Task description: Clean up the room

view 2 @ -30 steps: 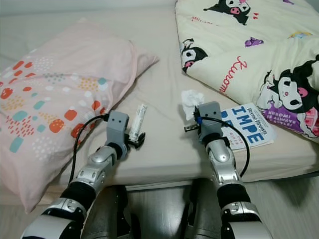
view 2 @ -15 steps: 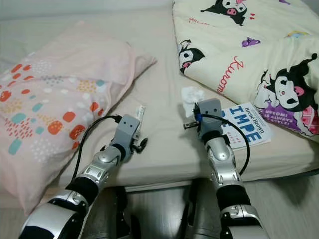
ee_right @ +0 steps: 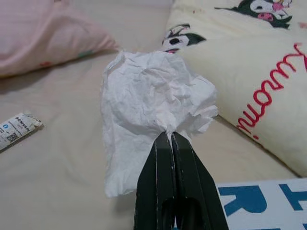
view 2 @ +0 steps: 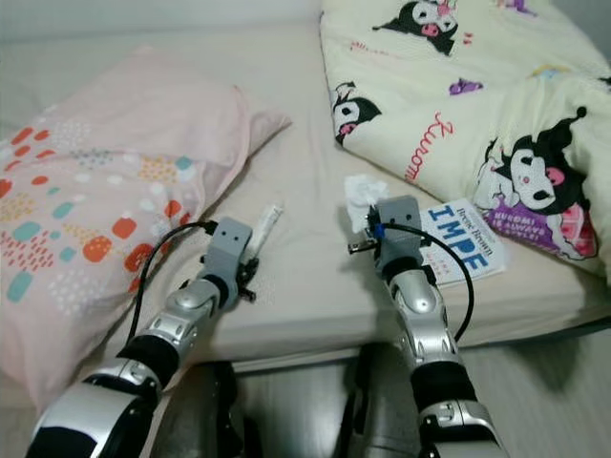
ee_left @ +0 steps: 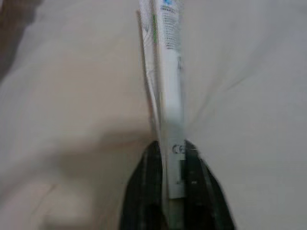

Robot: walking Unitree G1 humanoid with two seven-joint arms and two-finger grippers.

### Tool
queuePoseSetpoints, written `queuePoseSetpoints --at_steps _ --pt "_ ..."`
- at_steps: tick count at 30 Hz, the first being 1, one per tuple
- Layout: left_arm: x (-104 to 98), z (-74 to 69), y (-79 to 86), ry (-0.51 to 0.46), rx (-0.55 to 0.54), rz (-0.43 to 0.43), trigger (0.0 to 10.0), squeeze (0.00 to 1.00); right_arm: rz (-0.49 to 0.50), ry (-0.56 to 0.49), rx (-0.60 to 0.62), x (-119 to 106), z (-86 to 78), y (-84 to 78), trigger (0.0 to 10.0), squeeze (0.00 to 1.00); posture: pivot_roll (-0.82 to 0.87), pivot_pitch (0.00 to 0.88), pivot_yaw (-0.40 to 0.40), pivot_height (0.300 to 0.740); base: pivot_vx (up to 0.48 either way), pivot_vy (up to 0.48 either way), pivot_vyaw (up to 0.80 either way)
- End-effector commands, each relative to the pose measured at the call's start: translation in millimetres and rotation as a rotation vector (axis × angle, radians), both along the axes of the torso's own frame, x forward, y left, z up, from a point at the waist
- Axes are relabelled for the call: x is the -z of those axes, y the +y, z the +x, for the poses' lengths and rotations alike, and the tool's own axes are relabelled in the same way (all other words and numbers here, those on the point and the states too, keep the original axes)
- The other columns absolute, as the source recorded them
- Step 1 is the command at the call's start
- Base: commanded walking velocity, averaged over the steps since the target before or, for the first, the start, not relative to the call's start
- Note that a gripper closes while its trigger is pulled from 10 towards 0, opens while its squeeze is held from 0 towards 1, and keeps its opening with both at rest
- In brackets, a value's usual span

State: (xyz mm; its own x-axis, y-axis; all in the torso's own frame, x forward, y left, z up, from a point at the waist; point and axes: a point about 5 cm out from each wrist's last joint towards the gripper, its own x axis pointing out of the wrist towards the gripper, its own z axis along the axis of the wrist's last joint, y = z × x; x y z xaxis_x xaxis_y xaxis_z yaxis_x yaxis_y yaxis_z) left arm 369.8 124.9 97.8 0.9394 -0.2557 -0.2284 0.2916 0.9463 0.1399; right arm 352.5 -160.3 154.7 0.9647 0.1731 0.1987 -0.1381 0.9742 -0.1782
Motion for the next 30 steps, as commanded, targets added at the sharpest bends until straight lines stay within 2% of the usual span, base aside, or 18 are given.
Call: queuePoseSetpoints --at_steps 1,5,7,9,11,12,13,14,15,18,21,30 --pt "13 -6.6 10.4 0.049 -0.015 -0.02 0.0 0.0 0.013 0.033 -0.015 8 -3.6 3.0 0.0 0.0 0.0 0.213 -0.019 0.584 0.0 0.0 0.0" --pt "-4 -10.6 14.2 -0.051 0.052 -0.214 0.0 0.0 0.036 0.059 -0.032 17 -11.2 6.2 0.0 0.0 0.01 0.166 -0.038 0.584 0.0 0.0 0.0" --pt "-10 -21.5 25.9 -0.11 0.013 -0.265 0.0 0.0 0.067 0.086 -0.031 25 -17.4 8.7 0.0 0.0 0.02 0.139 -0.057 0.584 0.0 0.0 0.0" --pt "-11 -25.9 30.2 -0.128 -0.008 -0.275 0.0 0.0 0.078 0.096 -0.028 28 -19.7 9.3 0.0 0.0 0.02 0.137 -0.06 0.584 0.0 0.0 0.0" --pt "-14 -36.8 45.3 -0.203 -0.13 -0.246 0.0 0.0 0.124 0.121 -0.027 34 -24.4 12.3 0.0 0.0 0.03 0.125 -0.073 0.584 0.0 0.0 0.0" --pt "-14 -36.8 45.3 -0.203 -0.13 -0.246 0.0 0.0 0.124 0.121 -0.027 34 -24.4 12.3 0.0 0.0 0.03 0.125 -0.073 0.584 0.0 0.0 0.0" --pt "-15 -43.1 53.2 -0.241 -0.204 -0.215 2.8 0.0 0.118 0.132 -0.019 38 -26.7 13.2 10.0 0.0 0.04 0.116 -0.09 0.584 0.0 0.0 0.0" --pt "-16 -47.6 58.4 -0.267 -0.253 -0.194 2.8 0.0 0.112 0.139 -0.013 40 -28.3 13.7 10.0 0.0 0.04 0.116 -0.09 0.584 0.0 0.0 0.0" --pt "-16 -51.6 61.7 -0.277 -0.289 -0.192 10.0 0.0 0.124 0.154 -0.015 43 -29.5 14.0 10.0 0.0 0.05 0.11 -0.1 0.584 0.0 0.0 0.0" --pt "-16 -55.7 62.5 -0.283 -0.312 -0.196 10.0 0.0 0.132 0.169 -0.017 46 -31.0 14.4 10.0 0.0 0.06 0.105 -0.104 0.584 0.0 0.0 0.0" --pt "-22 -66.8 57.8 -0.295 -0.311 -0.185 10.0 0.0 0.14 0.176 -0.003 49 -35.6 13.4 10.0 0.0 0.06 0.09 -0.095 0.584 0.0 0.0 0.0" --pt "-30 -70.8 42.6 -0.305 -0.271 -0.162 10.0 0.0 0.14 0.153 0.032 48 -40.9 8.9 10.0 0.0 0.05 0.07 -0.063 0.589 0.0 0.0 0.0"
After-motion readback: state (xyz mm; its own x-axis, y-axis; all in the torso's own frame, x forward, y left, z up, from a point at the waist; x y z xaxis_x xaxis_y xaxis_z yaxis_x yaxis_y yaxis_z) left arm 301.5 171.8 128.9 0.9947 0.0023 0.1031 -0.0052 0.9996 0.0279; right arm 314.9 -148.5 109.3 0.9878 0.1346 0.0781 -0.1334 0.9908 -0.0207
